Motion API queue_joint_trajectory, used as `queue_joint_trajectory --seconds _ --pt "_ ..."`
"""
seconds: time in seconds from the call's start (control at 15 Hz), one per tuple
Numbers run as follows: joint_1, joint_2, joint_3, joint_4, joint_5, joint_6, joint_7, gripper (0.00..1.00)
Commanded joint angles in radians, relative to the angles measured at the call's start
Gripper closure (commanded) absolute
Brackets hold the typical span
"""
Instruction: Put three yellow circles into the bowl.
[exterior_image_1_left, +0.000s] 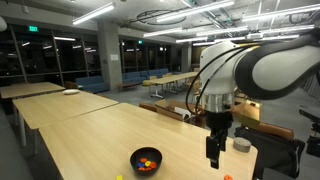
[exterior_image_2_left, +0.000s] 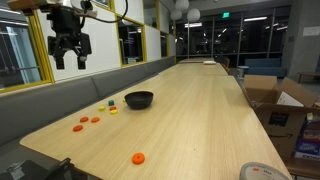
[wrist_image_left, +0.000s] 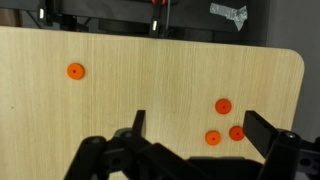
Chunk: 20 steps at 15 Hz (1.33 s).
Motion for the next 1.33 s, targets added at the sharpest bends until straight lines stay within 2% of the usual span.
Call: queue_joint_trajectory --seconds 0.0,0.27,0.6,0.87,1.07,1.13,1.27 --pt "0.026 0.042 0.032 -0.094 0.015 0.215 0.048 0.0" --pt "0.059 0.164 0.097 -0.14 -0.002 0.408 0.137 0.0" --pt "0.08 0.349 0.158 -0.138 -0.044 0.591 0.241 0.0" --pt "0.091 0.485 0.15 -0.111 -0.11 0.702 0.305 0.0" --pt "0.109 0.571 0.119 -0.088 -0.196 0.765 0.365 0.0" --pt "0.087 0.597 0.136 -0.078 -0.23 0.785 0.39 0.0" --pt "0.099 0.643 0.113 -0.05 -0.288 0.809 0.432 0.0"
